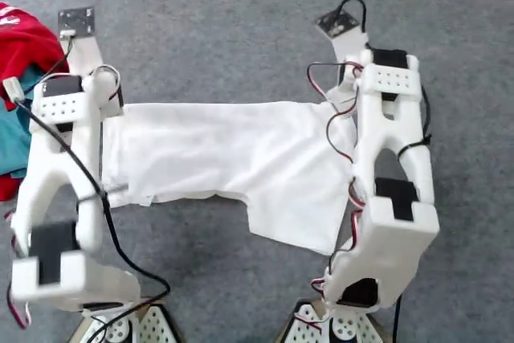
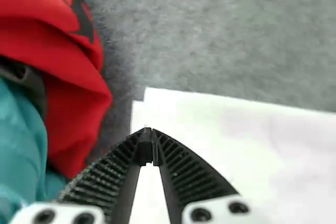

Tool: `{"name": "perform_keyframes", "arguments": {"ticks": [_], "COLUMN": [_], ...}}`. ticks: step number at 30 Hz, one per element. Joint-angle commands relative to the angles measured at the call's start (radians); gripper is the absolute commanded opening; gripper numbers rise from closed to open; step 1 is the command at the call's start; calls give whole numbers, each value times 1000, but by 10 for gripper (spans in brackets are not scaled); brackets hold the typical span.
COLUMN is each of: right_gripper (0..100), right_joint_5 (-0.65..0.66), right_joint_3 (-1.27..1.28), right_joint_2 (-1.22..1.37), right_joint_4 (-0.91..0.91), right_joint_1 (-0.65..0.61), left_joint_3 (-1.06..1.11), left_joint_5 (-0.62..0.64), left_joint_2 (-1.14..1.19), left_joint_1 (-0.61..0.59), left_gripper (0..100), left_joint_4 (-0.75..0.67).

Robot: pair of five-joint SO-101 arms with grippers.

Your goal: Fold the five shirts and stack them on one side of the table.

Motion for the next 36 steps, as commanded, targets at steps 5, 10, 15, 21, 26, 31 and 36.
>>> {"name": "perform_keyframes", "arguments": {"ticks": [5,10,15,21,26,31,36], "right_gripper": [15,15,17,15,15,15,15], "right_joint_5": [3,6,14,60,68,95,89], "right_joint_3": [77,105,28,-108,-137,-136,-159], "right_joint_2": [-31,64,159,297,325,326,262], "right_joint_4": [-161,-270,-288,-229,-213,-203,-141], "right_joint_1": [51,52,68,77,106,103,106], "left_joint_3": [426,673,710,697,691,616,414], "left_joint_5": [-5,0,-9,-118,-187,-189,-109], "left_joint_2": [-321,-385,-325,-227,-210,-212,-212], "left_joint_1": [59,64,47,-82,-173,-87,82], "left_gripper": [28,28,28,28,28,28,29], "left_joint_4": [-34,-169,-127,-107,-104,-103,3]}}
